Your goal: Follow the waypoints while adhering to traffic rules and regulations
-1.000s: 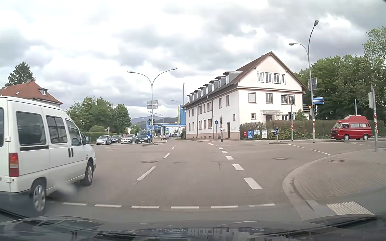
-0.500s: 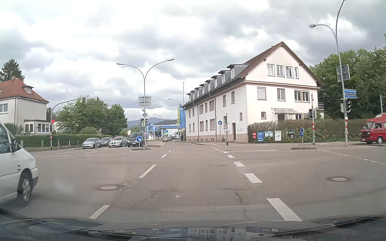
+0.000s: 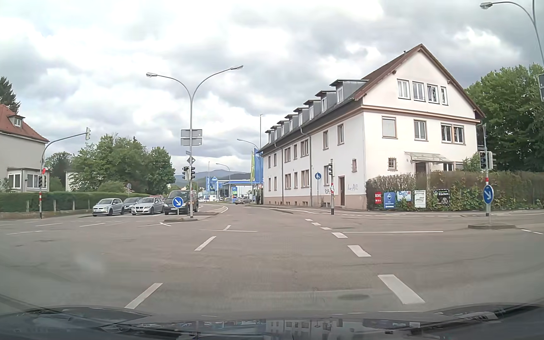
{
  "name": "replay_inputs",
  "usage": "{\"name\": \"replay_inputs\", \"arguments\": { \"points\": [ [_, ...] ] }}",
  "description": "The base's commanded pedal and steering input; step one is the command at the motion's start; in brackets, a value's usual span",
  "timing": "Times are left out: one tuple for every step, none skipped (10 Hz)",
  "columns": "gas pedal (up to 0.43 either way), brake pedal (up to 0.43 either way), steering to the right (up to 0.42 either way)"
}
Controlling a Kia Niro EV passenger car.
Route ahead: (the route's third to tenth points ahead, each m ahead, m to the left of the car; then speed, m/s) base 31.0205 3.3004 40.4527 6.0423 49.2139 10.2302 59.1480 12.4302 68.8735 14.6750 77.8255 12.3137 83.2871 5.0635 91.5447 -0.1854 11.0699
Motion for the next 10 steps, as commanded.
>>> {"name": "replay_inputs", "arguments": {
  "points": [
    [0.0, 0.0, -0.016],
    [0.0, 0.0, -0.018],
    [0.0, 0.0, -0.021],
    [0.0, 0.0, -0.022],
    [0.0, 0.0, -0.026],
    [0.0, 0.0, -0.026],
    [0.0, 0.0, -0.026],
    [0.0, 0.0, -0.026],
    [0.0, 0.0, -0.026],
    [0.0, 0.0, -0.026]
  ]
}}
